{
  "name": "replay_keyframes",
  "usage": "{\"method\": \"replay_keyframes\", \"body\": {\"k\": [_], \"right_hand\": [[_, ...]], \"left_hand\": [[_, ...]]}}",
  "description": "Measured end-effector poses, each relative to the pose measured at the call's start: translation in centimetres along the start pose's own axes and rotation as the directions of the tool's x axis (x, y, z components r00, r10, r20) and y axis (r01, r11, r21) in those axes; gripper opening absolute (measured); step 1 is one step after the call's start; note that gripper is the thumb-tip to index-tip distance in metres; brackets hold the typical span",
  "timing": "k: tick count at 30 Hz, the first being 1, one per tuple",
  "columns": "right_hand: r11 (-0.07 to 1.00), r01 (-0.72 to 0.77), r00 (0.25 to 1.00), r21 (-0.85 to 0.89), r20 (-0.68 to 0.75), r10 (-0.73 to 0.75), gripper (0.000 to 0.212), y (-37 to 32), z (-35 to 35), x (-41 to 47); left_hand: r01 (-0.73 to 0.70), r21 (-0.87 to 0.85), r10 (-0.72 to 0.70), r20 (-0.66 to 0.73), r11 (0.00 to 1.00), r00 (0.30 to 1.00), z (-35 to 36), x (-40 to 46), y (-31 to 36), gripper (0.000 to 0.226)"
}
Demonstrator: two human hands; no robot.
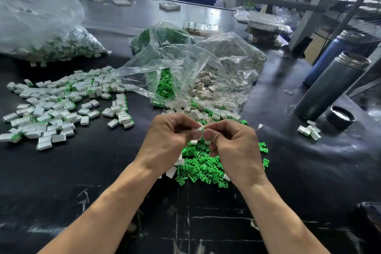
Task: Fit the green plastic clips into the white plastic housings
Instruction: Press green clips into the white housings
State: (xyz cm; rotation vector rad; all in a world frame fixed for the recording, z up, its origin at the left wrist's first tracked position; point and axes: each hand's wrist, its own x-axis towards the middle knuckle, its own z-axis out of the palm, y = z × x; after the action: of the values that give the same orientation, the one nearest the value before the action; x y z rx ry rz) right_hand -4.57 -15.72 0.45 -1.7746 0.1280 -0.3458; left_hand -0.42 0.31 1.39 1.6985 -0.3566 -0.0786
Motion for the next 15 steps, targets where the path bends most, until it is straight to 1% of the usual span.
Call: {"method": "replay_keyframes", "body": {"k": [3, 9, 13, 15], "right_hand": [[0.997, 0.023, 1.000, -0.076, 0.001, -0.023, 0.019, -0.02, -0.13, -0.03], [0.986, 0.046, 0.999, -0.160, 0.000, -0.046, 0.020, 0.07, -0.21, -0.01], [0.948, 0.142, 0.990, -0.286, 0.021, -0.143, 0.015, 0.13, -0.10, -0.06], [0.957, 0.130, 0.991, -0.260, 0.025, -0.128, 0.017, 0.16, -0.04, -0.10]], "left_hand": [[-0.007, 0.029, 0.008, -0.010, 1.000, 1.000, 0.07, -0.05, 0.08, 0.016], [-0.009, 0.102, 0.010, -0.008, 0.995, 1.000, 0.14, 0.11, 0.04, 0.016], [-0.033, 0.202, 0.029, 0.022, 0.979, 0.999, -0.04, 0.13, -0.14, 0.019], [-0.033, 0.198, 0.030, 0.019, 0.980, 0.999, -0.14, 0.16, -0.19, 0.019]]}}
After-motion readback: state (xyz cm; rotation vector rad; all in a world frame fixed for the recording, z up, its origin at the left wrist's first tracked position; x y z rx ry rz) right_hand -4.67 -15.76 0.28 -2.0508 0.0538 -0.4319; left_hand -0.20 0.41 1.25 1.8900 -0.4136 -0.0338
